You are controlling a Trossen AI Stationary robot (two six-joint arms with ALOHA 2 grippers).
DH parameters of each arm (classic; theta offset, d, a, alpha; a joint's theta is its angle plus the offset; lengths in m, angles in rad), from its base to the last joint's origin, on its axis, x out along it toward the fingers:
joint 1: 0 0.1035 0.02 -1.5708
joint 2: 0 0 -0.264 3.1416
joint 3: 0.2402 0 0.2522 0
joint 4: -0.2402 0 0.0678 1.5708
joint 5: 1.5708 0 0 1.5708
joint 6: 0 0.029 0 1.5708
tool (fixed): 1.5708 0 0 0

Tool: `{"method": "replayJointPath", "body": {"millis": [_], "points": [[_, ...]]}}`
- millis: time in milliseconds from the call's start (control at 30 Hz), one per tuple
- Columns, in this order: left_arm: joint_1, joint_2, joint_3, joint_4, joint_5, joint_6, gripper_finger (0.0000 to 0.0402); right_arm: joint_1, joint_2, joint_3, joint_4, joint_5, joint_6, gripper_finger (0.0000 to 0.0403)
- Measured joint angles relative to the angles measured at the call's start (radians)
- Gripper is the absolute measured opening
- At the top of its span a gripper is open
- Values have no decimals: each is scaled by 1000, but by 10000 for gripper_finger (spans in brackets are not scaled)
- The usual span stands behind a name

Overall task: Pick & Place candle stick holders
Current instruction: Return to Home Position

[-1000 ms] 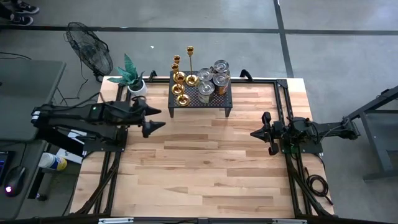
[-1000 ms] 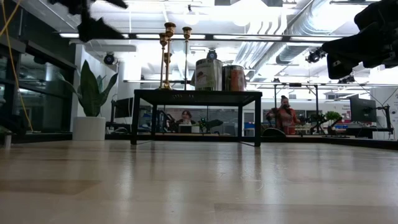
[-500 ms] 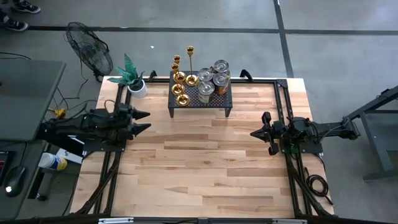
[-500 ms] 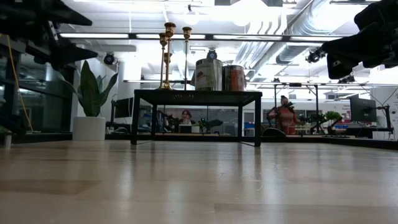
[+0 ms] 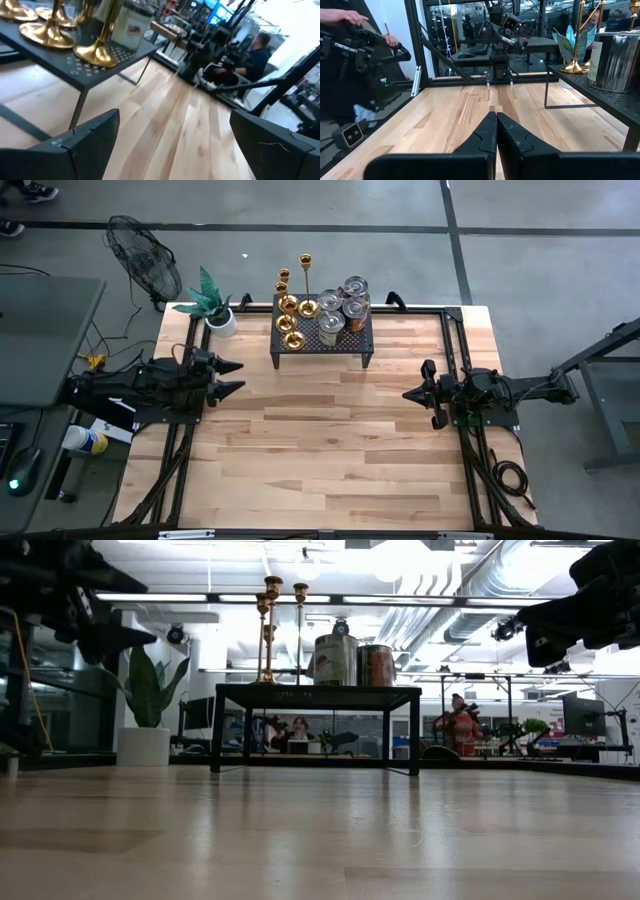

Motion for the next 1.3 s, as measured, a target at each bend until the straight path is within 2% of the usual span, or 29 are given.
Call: {"method": "replayJointPath", "body": {"millis": [367, 833, 1100, 1300], "points": [[-46, 2, -75, -16, 4, 0, 374, 0, 0, 0, 0, 0, 0, 0], [-45, 1, -77, -99, 16, 2, 374, 0, 0, 0, 0, -1, 0, 0], [-45, 1, -75, -121, 65, 1, 374, 0, 0, 0, 0, 0, 0, 0], [-45, 1, -75, -117, 147, -6, 374, 0, 0, 0, 0, -1, 0, 0]]}}
